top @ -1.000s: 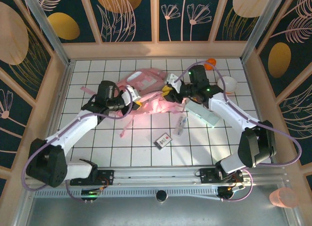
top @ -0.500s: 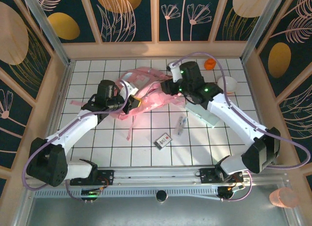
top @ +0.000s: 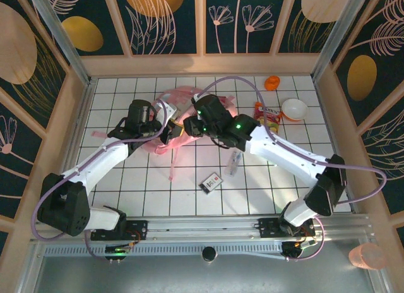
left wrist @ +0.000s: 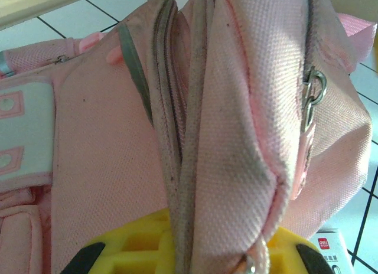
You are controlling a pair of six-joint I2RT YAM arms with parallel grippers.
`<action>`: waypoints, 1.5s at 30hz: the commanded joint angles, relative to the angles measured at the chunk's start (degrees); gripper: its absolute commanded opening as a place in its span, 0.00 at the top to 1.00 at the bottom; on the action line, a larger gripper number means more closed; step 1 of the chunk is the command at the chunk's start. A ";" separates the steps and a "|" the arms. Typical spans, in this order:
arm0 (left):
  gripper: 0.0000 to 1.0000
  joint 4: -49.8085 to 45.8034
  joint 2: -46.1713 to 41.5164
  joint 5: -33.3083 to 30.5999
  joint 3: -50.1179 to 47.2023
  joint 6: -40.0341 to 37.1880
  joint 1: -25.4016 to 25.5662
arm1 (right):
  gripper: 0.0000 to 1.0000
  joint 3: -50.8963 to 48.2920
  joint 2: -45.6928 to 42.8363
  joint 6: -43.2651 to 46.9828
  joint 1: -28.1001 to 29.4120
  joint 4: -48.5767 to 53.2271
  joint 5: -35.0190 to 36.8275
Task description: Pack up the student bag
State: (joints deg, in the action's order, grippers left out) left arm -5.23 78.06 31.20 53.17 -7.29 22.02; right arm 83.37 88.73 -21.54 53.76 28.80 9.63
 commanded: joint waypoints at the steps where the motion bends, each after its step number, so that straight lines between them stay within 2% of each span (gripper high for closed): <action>1: 1.00 0.05 0.14 2.95 2.23 4.65 -0.30 | 0.56 2.10 1.99 -1.43 0.76 1.45 2.72; 4: 1.00 0.20 -0.08 3.12 2.20 4.77 -0.31 | 0.56 3.05 4.47 -1.19 1.08 2.66 4.05; 8: 1.00 0.40 -0.36 3.56 2.20 4.85 -0.30 | 0.57 5.16 7.34 -2.10 1.26 7.65 11.03; 12: 1.00 0.31 -0.50 3.37 2.20 4.80 -0.27 | 0.66 7.48 8.53 -3.90 0.71 12.14 16.08; 21: 1.00 0.09 -0.45 3.36 2.20 4.76 -0.29 | 0.75 6.68 7.51 -5.69 -0.69 12.16 15.00; 29: 1.00 -1.58 -0.62 2.50 2.12 1.42 -0.27 | 1.00 3.94 4.80 -2.36 -3.11 11.07 9.84; 33: 1.00 -5.44 -0.87 0.28 1.86 -5.75 -0.40 | 1.00 1.30 1.40 1.40 -7.43 11.24 7.03; 38: 1.00 -8.59 -2.61 -2.65 0.03 -14.86 -1.07 | 1.00 -4.40 -3.67 8.33 -15.44 7.89 -3.28; 44: 1.00 -8.83 -4.54 -7.27 -2.38 -20.70 -1.35 | 1.00 -7.73 -4.19 12.04 -17.48 5.44 -12.96; 45: 0.91 -7.86 -4.74 -8.63 -2.77 -19.64 -1.36 | 1.00 -8.29 -4.14 11.64 -17.29 4.65 -15.26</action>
State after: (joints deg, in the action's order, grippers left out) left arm -10.11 76.03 27.81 51.77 -25.06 22.87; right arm 77.01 85.76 -11.86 39.42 32.05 -6.85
